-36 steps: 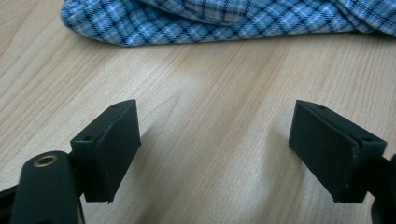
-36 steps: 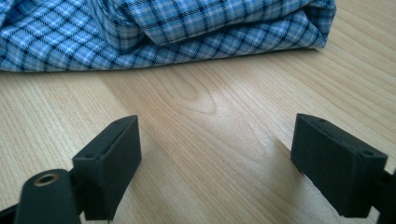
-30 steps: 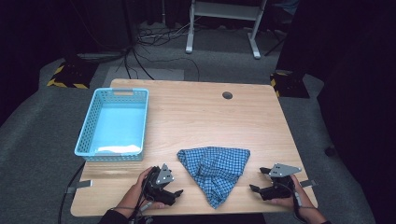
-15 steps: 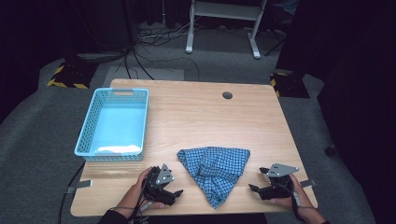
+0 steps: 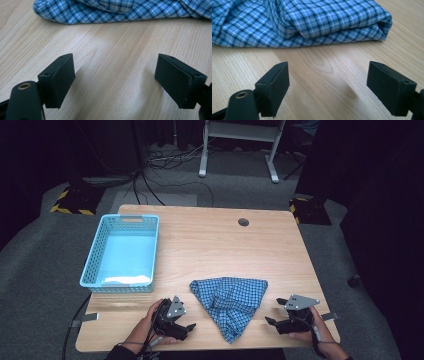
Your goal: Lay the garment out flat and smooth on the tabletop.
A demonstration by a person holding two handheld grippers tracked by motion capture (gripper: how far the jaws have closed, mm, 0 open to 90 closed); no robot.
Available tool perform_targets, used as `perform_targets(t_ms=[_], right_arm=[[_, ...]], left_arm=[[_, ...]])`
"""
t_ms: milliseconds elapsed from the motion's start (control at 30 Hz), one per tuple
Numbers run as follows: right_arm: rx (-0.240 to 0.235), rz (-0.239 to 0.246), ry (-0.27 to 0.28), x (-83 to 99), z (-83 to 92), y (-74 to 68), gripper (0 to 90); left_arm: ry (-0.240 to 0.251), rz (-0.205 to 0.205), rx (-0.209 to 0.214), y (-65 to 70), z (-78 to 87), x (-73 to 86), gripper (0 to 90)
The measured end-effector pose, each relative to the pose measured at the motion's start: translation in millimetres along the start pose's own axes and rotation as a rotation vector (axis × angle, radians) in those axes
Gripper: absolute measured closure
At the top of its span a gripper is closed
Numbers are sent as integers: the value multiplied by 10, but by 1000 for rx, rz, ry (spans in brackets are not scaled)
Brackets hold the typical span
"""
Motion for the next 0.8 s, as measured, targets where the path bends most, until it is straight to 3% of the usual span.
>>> perform_targets(t_ms=[800], right_arm=[[-11,52,30,-182,39,-154,193]], left_arm=[[-1,2,-1,1,0,0,163]])
Point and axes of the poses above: each handheld gripper's, and its own axes: z roughly backward along the jaws, x roughly out of its underside, y roughly to its right, the point moved 3 cm from there along -z, roughly forward along the jaws, and after that the axes turned 5 degrees about -z, right-handed, at the moved point
